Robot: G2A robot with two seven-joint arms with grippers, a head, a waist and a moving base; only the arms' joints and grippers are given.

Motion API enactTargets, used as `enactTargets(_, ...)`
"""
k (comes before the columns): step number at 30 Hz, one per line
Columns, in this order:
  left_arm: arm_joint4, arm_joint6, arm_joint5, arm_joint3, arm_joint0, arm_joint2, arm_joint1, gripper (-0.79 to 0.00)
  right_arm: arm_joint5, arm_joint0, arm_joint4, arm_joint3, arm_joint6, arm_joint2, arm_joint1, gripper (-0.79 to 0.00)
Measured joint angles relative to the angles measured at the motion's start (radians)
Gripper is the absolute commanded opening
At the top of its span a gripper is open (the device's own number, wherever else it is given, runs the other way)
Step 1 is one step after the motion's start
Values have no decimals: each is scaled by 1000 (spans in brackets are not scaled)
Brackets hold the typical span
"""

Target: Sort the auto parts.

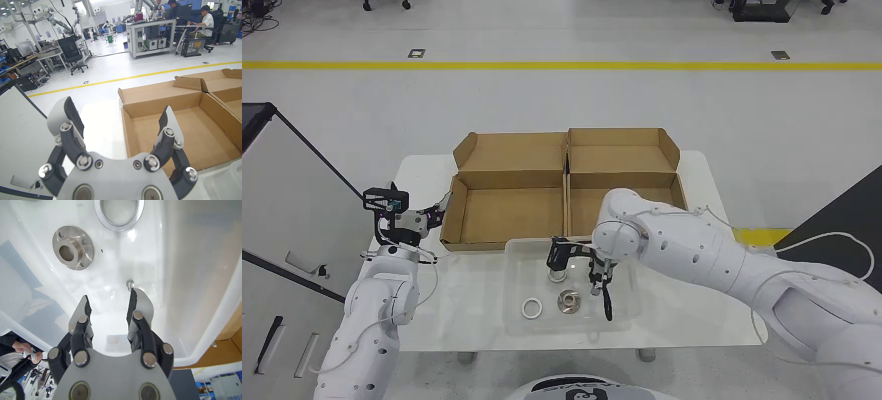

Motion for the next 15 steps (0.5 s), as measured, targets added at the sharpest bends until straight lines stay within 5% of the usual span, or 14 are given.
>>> enactTargets(15, 0, 0, 0, 0, 0, 0, 0, 0, -3, -14, -53, 27, -8, 0, -17, -403)
